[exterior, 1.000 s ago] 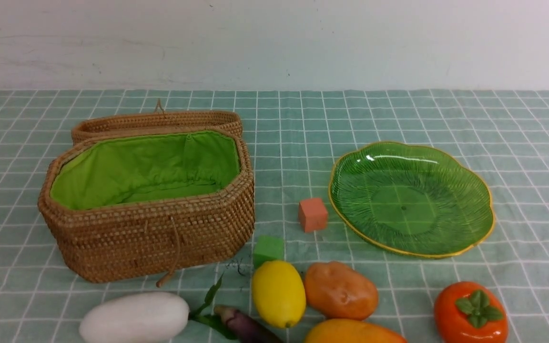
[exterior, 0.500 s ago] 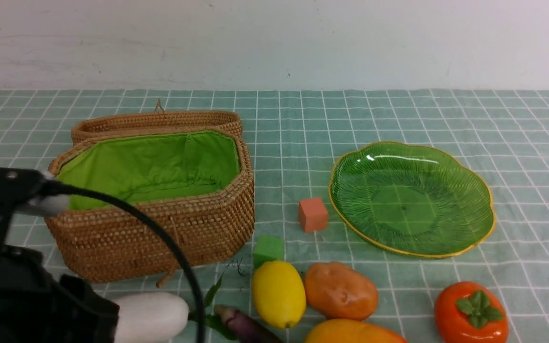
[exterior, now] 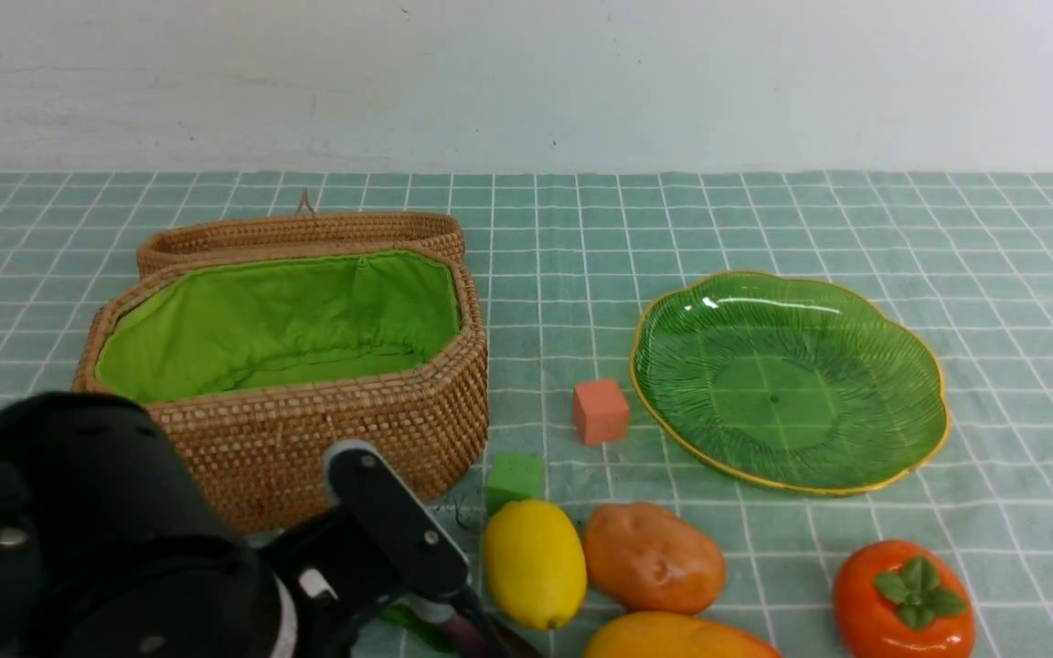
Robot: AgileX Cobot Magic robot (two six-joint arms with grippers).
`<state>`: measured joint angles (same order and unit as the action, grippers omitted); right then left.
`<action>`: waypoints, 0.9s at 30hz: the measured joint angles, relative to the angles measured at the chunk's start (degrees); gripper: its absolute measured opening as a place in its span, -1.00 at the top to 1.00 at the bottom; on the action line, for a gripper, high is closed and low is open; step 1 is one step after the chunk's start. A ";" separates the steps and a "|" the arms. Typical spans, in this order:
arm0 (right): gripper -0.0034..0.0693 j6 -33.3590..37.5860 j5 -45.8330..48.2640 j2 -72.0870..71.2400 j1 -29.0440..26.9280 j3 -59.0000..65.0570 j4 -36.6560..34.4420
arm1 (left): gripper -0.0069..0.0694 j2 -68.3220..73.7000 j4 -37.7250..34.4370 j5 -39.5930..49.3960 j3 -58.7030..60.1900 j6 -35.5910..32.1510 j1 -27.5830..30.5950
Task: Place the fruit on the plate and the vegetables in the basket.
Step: Use the left arm to grab a carrot and put it into the left basket
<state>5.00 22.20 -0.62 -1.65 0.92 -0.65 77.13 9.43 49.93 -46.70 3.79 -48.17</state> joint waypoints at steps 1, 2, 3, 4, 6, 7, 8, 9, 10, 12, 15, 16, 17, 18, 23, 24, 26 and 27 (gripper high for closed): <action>0.24 0.00 0.00 0.00 0.00 0.00 0.00 | -0.77 1.68 0.00 -0.89 -0.11 0.00 -0.14; 0.24 0.00 0.00 0.00 0.00 0.00 0.00 | -0.77 3.05 -0.05 -1.63 -0.11 0.00 -0.14; 0.24 0.00 0.00 0.00 0.00 0.00 0.00 | -0.77 5.12 -0.33 -2.72 -0.11 0.00 -0.18; 0.24 0.00 0.00 0.00 0.00 0.00 0.00 | -0.76 5.84 -0.39 -3.06 -0.11 -0.05 -0.18; 0.24 0.00 0.00 0.00 0.00 0.00 0.02 | -0.70 9.77 -1.06 -4.86 -0.11 -0.05 -0.18; 0.24 0.00 0.00 0.00 0.00 0.00 0.02 | -0.68 11.52 -1.33 -5.62 -0.11 -0.05 -0.18; 0.24 0.00 0.00 0.00 0.00 0.00 0.02 | -0.63 13.20 -1.45 -6.22 -0.11 -0.05 -0.18; 0.24 0.00 0.00 0.00 0.00 0.00 0.02 | -0.59 14.73 -1.76 -6.68 -0.11 -0.05 -0.18; 0.24 0.00 0.00 0.00 0.00 0.00 0.02 | -0.54 16.08 -1.96 -6.97 -0.11 0.02 -0.18; 0.24 0.00 0.00 0.00 0.00 0.00 0.02 | -0.43 17.88 -2.62 -6.73 -0.33 0.31 -0.18; 0.24 0.00 0.00 0.00 0.00 0.00 0.02 | -0.26 18.13 -2.69 -6.60 -0.62 0.31 -0.18; 0.24 0.00 0.00 0.00 0.00 0.00 0.02 | -0.15 18.12 -2.10 -6.20 -0.72 0.31 -0.29; 0.24 0.00 0.00 0.00 0.00 0.00 0.02 | -0.04 18.12 -1.33 -5.66 -0.84 0.31 -0.29; 0.24 0.00 0.00 0.00 0.00 0.00 0.02 | 0.07 18.00 -0.23 -4.23 -1.16 0.23 -0.29; 0.24 0.00 0.00 0.00 0.00 0.00 0.02 | 0.11 14.18 4.01 3.17 -3.23 -1.59 -0.29; 0.24 0.00 0.00 0.00 0.00 0.00 0.02 | 0.11 13.06 4.98 4.47 -3.85 -2.33 -0.29; 0.24 0.00 0.00 0.00 0.00 0.00 0.02 | 0.11 9.88 7.85 7.85 -5.36 -3.79 -0.29; 0.24 0.00 0.00 0.00 0.00 0.00 0.02 | 0.11 7.47 10.46 9.70 -6.44 -4.09 -0.29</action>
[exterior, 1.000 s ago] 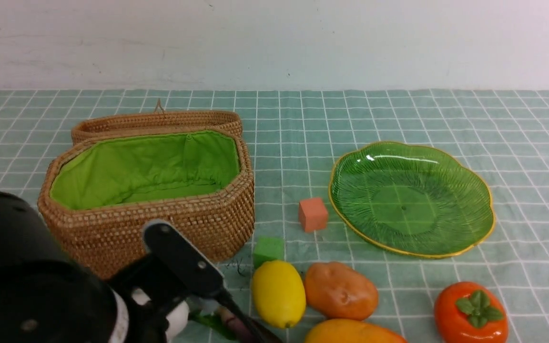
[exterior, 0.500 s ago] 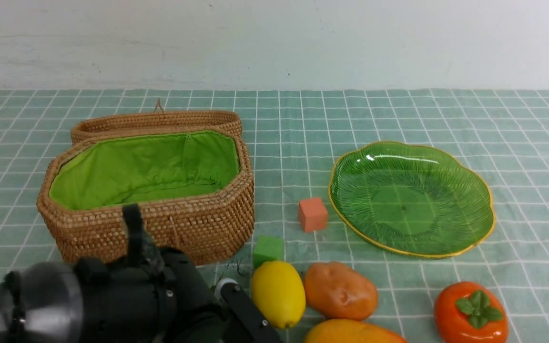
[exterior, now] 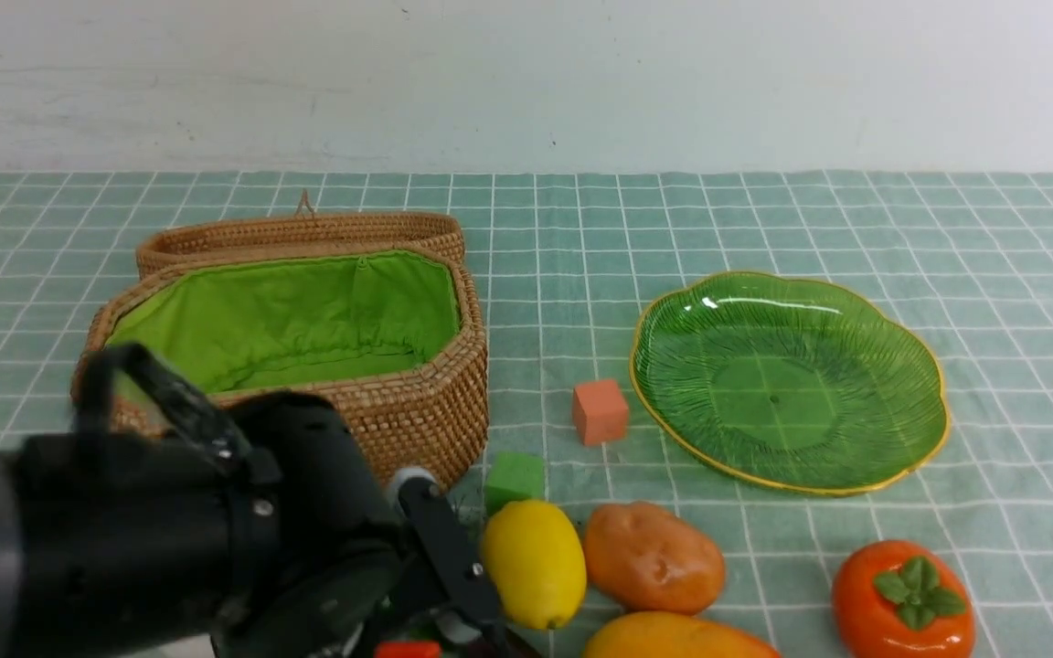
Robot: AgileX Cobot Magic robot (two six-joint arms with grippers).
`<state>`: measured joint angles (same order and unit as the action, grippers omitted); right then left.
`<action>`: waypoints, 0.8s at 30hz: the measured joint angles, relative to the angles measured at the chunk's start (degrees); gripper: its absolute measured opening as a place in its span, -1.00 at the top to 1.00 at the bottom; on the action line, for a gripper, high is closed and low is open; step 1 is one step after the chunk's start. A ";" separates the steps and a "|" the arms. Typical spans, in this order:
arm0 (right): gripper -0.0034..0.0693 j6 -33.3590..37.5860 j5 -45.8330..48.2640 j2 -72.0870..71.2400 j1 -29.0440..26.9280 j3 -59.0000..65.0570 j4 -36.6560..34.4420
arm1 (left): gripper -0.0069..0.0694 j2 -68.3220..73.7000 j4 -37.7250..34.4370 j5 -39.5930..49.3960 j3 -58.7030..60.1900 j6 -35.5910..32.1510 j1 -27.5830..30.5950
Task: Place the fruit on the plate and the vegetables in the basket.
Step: Use the left arm to grab a carrot and put it into the left basket
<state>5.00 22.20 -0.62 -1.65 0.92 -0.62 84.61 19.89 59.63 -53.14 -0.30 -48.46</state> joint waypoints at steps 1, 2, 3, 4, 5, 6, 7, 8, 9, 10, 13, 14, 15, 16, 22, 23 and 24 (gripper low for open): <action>0.24 0.00 0.00 0.00 0.00 0.00 0.00 | 0.11 -1.08 1.31 1.03 -0.77 -0.40 0.00; 0.24 0.00 0.00 0.00 0.00 0.00 0.00 | 0.11 -1.81 2.26 1.46 -0.97 -0.49 0.00; 0.24 0.00 0.00 0.00 0.00 0.00 0.00 | 0.11 -4.64 6.64 2.51 -2.75 -1.29 0.00; 0.24 0.00 0.00 0.00 0.00 0.00 0.00 | 0.11 -5.00 7.24 2.56 -2.75 -1.29 0.00; 0.24 0.00 0.00 0.00 0.00 0.00 0.00 | 0.11 -7.90 13.49 1.70 -4.58 -1.76 0.07; 0.24 0.00 0.00 0.00 0.00 0.00 0.00 | 0.11 -9.01 17.41 0.44 -5.17 -1.91 0.34; 0.24 0.00 0.00 0.00 0.00 0.00 0.00 | 0.11 -10.55 22.00 -2.85 -5.92 -2.06 1.39; 0.24 0.00 0.00 0.00 0.00 0.00 0.00 | 0.11 -11.28 25.62 -5.87 -6.43 -2.10 2.67; 0.24 0.00 0.00 0.00 0.00 0.00 0.00 | 0.11 -11.38 26.27 -6.51 -6.54 -2.10 2.67; 0.24 0.00 0.00 0.00 0.00 0.00 0.00 | 0.11 -11.73 29.72 -10.56 -7.20 -2.10 5.23; 0.24 0.00 0.00 0.00 0.00 0.00 0.00 | 0.11 -11.39 33.80 -18.40 -7.98 -2.13 10.06; 0.24 0.00 0.00 0.00 0.00 0.00 0.00 | 0.11 -10.77 34.71 -21.90 -8.34 -2.18 12.70; 0.24 0.00 0.00 0.00 0.00 0.00 0.00 | 0.11 -9.45 35.51 -26.92 -8.71 -2.18 16.84; 0.24 0.00 0.00 0.00 0.00 0.00 0.00 | 0.11 -7.96 36.03 -31.06 -8.81 -2.11 19.74; 0.24 0.00 0.00 0.00 0.00 0.00 0.00 | 0.11 0.55 36.62 -42.21 -8.92 2.10 25.59; 0.24 0.00 0.00 0.00 0.00 0.00 0.00 | 0.11 0.80 36.62 -42.34 -8.92 2.34 25.59; 0.24 0.00 0.00 0.00 0.00 0.00 0.00 | 0.11 2.26 36.62 -43.13 -8.92 3.61 25.59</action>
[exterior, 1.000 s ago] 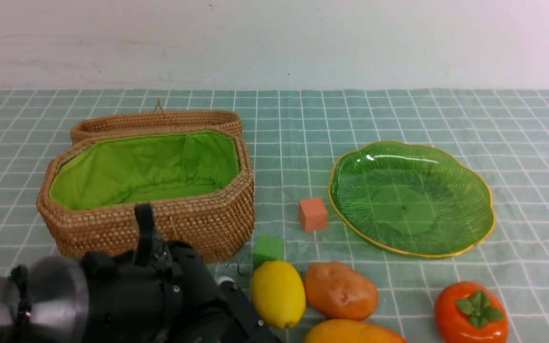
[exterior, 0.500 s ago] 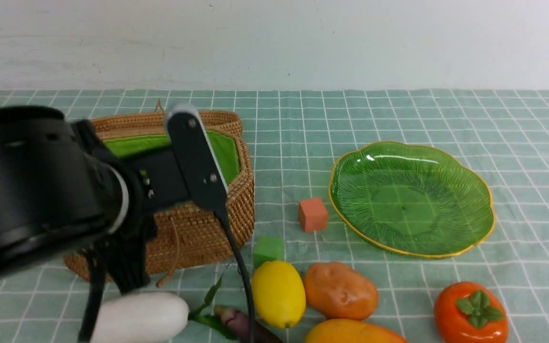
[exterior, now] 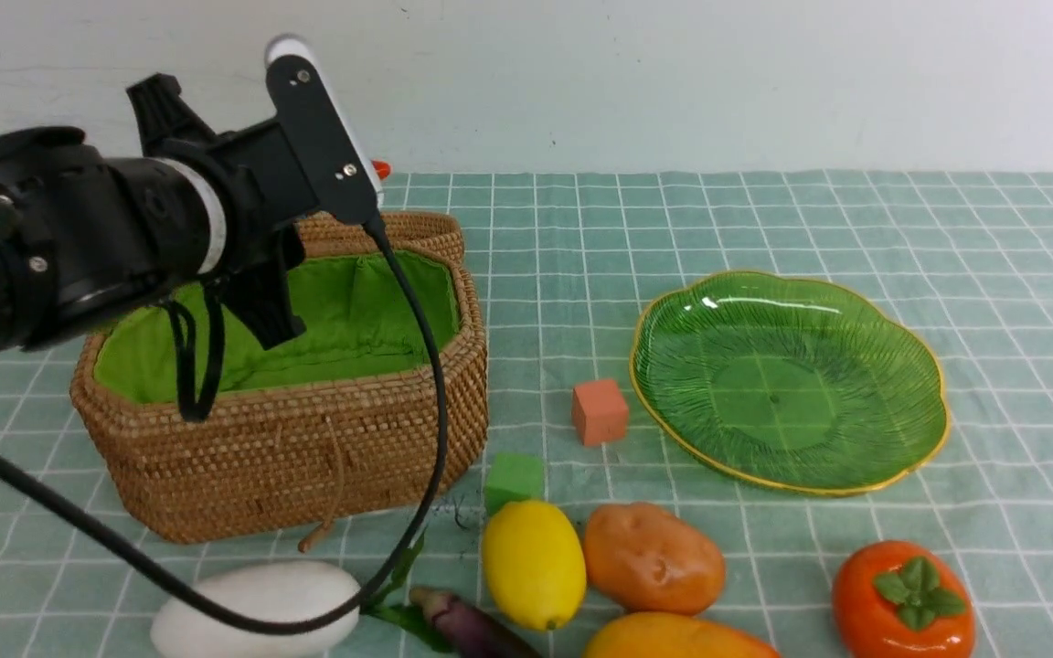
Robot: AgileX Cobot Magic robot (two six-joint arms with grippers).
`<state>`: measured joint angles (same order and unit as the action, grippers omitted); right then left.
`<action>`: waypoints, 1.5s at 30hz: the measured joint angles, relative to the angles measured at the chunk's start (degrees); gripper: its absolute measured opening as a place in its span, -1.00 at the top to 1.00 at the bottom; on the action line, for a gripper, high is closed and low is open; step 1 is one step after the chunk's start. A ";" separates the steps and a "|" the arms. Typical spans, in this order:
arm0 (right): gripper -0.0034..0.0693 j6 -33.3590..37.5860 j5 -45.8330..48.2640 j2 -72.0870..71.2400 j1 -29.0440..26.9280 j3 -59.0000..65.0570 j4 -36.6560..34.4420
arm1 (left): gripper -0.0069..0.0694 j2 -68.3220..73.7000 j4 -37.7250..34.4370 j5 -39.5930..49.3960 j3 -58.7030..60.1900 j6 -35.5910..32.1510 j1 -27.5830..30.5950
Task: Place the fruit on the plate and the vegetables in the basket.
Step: Use the left arm to grab a carrot and put it into the left basket, then take a daikon with your left arm and place it on the basket on the left.
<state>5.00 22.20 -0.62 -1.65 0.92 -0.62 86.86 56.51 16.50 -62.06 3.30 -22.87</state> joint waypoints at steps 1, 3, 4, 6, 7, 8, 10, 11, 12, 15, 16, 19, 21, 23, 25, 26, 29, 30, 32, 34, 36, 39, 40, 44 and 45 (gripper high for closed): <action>0.24 0.00 0.00 0.00 0.00 0.00 0.00 | 0.11 0.68 0.01 -0.30 0.00 0.74 0.00; 0.24 0.00 0.00 0.00 0.00 0.00 0.00 | 0.11 2.01 0.06 -0.99 0.00 2.76 0.00; 0.24 0.00 0.00 0.00 0.00 0.00 0.00 | 0.08 2.31 0.12 -1.07 0.00 3.61 0.00; 0.24 0.00 0.00 0.00 0.00 0.00 0.00 | -0.04 2.52 0.19 -1.10 0.00 4.55 0.00; 0.24 0.00 0.00 0.00 0.00 0.00 0.00 | -0.13 2.56 0.29 -1.10 0.00 4.89 0.00; 0.24 0.00 0.00 0.00 0.00 0.00 0.00 | -0.23 2.56 0.29 -1.10 0.00 5.14 0.00; 0.24 0.00 0.00 0.00 0.00 0.00 0.00 | -0.52 2.51 0.29 -1.10 0.00 6.50 0.00; 0.24 0.00 0.00 0.00 0.00 0.00 0.00 | -0.64 2.44 0.29 -1.10 0.00 7.36 0.00; 0.24 0.00 0.00 0.00 0.00 0.00 0.00 | -0.80 2.23 0.29 -1.10 0.00 8.29 0.00; 0.24 0.00 0.00 0.00 0.00 0.00 0.00 | -0.91 1.23 0.24 -0.31 0.00 9.90 0.00; 0.24 0.00 0.00 0.00 0.00 0.00 0.00 | -0.92 1.11 0.17 -0.20 0.09 10.06 -0.09; 0.24 0.00 0.00 0.00 0.00 0.00 0.00 | -0.89 -2.95 -3.09 3.68 2.45 10.72 -2.95; 0.24 0.00 0.00 0.00 0.00 0.00 0.00 | -0.83 -5.81 -6.42 5.72 5.18 10.24 -6.24; 0.24 0.00 0.00 0.00 0.00 0.00 0.00 | -0.76 -8.04 -9.01 7.20 8.41 9.00 -9.43; 0.24 0.00 0.00 0.00 0.00 0.00 0.00 | -0.68 -10.15 -13.73 10.21 14.73 4.58 -13.65; 0.24 0.00 0.00 0.00 0.00 0.00 0.00 | -0.66 -10.38 -14.97 11.48 16.23 3.16 -14.22; 0.24 0.00 0.00 0.00 0.00 0.00 0.00 | -0.64 -10.48 -19.64 15.35 22.62 -3.30 -14.95; 0.24 0.00 0.00 0.00 0.00 0.00 0.00 | -0.64 -10.48 -20.42 15.86 22.98 -3.78 -14.89; 0.24 0.00 0.00 0.00 0.00 0.00 0.00 | -0.63 -10.55 -25.35 17.93 25.60 -8.39 -13.37; 0.24 0.00 0.00 0.00 0.00 0.00 0.00 | -0.63 -10.61 -29.57 18.34 25.59 -11.95 -11.33; 0.24 0.00 0.00 0.00 0.00 0.00 0.00 | -0.63 -10.61 -32.91 18.86 24.53 -15.45 -8.66; 0.24 0.00 0.00 0.00 0.00 0.00 0.00 | -0.63 -10.61 -35.59 20.43 23.10 -18.83 -6.73; 0.24 0.00 0.00 0.00 0.00 0.00 0.00 | -0.63 -10.55 -37.32 22.09 21.27 -22.04 -5.26; 0.24 0.00 0.00 0.00 0.00 0.00 0.00 | -0.63 -9.76 -39.24 23.09 17.93 -24.84 -4.64; 0.24 0.00 0.00 0.00 0.00 0.00 0.00 | -0.63 -8.71 -40.27 23.13 16.48 -25.30 -4.64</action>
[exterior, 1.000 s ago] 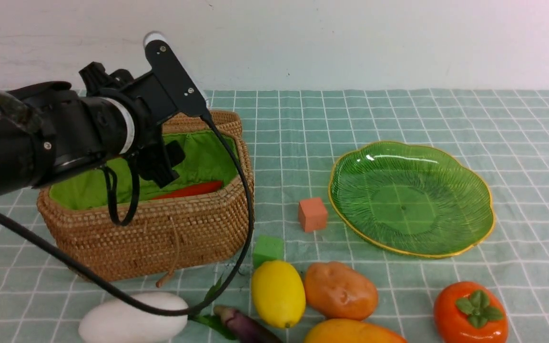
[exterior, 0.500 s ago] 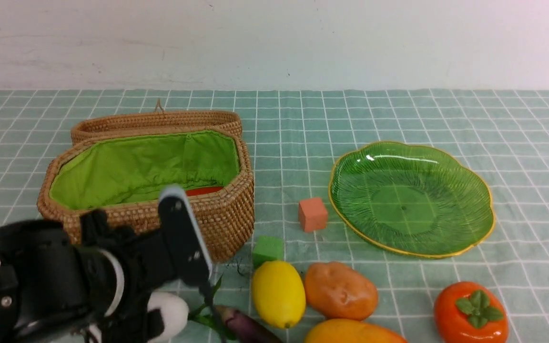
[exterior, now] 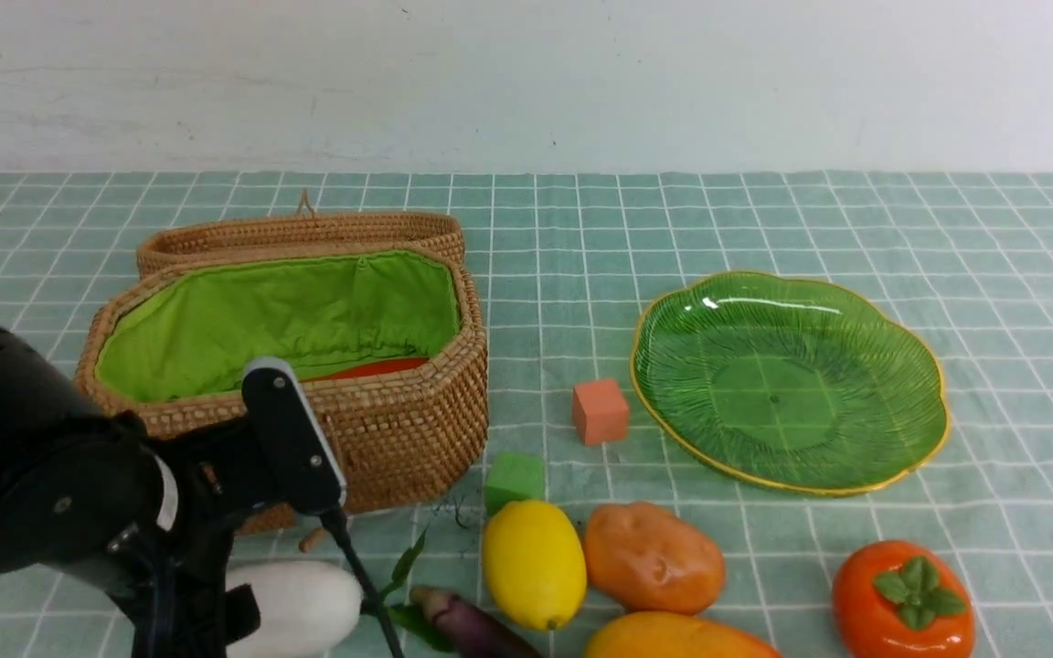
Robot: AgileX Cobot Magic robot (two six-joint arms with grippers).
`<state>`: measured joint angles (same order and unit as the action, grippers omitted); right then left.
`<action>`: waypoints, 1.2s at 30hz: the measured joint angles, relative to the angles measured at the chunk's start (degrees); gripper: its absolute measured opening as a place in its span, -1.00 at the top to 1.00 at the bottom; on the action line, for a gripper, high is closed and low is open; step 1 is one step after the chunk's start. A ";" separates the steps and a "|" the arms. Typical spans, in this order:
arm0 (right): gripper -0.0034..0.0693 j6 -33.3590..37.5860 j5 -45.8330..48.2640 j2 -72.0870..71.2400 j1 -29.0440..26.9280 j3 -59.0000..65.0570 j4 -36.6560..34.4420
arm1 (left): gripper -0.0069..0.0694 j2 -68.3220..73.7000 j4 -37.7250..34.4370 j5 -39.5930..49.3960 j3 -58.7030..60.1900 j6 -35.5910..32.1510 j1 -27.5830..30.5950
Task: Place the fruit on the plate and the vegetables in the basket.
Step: Take a daikon with your left arm and place it on the basket on the left.
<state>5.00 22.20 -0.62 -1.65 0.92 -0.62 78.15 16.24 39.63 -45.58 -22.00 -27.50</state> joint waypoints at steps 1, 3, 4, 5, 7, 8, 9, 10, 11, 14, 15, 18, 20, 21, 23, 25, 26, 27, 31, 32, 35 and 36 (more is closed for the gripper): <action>0.24 0.00 0.00 0.00 0.00 0.00 0.00 | -0.63 0.91 -0.92 0.00 -0.85 -0.38 0.00; 0.24 0.00 0.00 0.00 0.00 0.00 0.00 | -0.63 2.55 -2.09 0.00 -1.61 -1.06 0.00; 0.24 0.00 0.00 0.00 0.00 0.00 0.00 | -0.63 4.44 -3.12 0.07 -1.90 -2.57 0.00; 0.24 0.00 0.00 0.00 0.00 0.00 0.00 | -0.63 4.68 -3.18 0.07 -1.90 -2.57 0.00; 0.24 0.00 0.00 0.00 0.00 0.00 0.00 | -0.63 7.89 -3.88 0.18 -1.90 -4.20 0.00; 0.24 0.00 0.00 0.00 0.00 0.00 0.00 | -0.63 9.21 -4.01 -0.23 -1.90 -4.43 0.00; 0.24 0.00 0.00 0.00 0.00 0.00 0.00 | -0.63 10.73 -3.92 -1.19 -1.96 -4.64 0.00; 0.24 0.00 0.00 0.00 0.00 0.00 0.00 | -0.63 11.92 -3.98 -1.81 -1.97 -4.64 0.00; 0.24 0.00 0.00 0.00 0.00 0.00 0.00 | -0.63 12.15 -3.98 -1.92 -2.04 -4.70 0.00; 0.24 0.00 0.00 0.00 0.00 0.00 0.00 | -0.61 15.40 -4.35 -2.90 -2.38 -4.81 0.00; 0.24 0.00 0.00 0.00 0.00 0.00 0.00 | -0.61 15.59 -4.41 -2.90 -2.37 -4.81 0.00; 0.24 0.00 0.00 0.00 0.00 0.00 0.00 | -0.52 15.89 -4.59 -3.11 -2.44 -4.36 0.00; 0.24 0.00 0.00 0.00 0.00 0.00 0.00 | -0.51 15.42 -4.59 -2.75 -2.58 -4.10 0.00; 0.24 0.00 0.00 0.00 0.00 0.00 0.00 | -0.51 15.33 -4.59 -2.65 -2.69 -4.04 0.00; 0.24 0.00 0.00 0.00 0.00 0.00 0.00 | -0.51 13.29 -4.70 -0.85 -3.34 -4.02 0.00; 0.24 0.00 0.00 0.00 0.00 0.00 0.00 | -0.51 11.01 -4.75 0.85 -3.84 -4.15 0.00; 0.24 0.00 0.00 0.00 0.00 0.00 0.00 | -0.51 10.38 -4.75 1.26 -3.84 -4.16 0.00; 0.24 0.00 0.00 0.00 0.00 0.00 0.00 | -0.51 7.92 -4.75 2.75 -4.11 -4.70 0.00; 0.24 0.00 0.00 0.00 0.00 0.00 0.00 | -0.51 0.54 -3.29 6.06 -4.88 -6.08 0.00; 0.24 0.00 0.00 0.00 0.00 0.00 0.00 | -0.51 -2.10 -1.40 6.40 -5.60 -6.01 0.00; 0.24 0.00 0.00 0.00 0.00 0.00 0.00 | -0.51 -5.33 3.99 5.25 -7.53 -4.30 0.00; 0.24 0.00 0.00 0.00 0.00 0.00 0.00 | -0.51 -6.81 9.06 2.91 -9.05 -1.44 0.00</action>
<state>5.00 22.20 -0.62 -1.65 0.92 -0.62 71.34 25.30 42.54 -54.63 -23.43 -27.50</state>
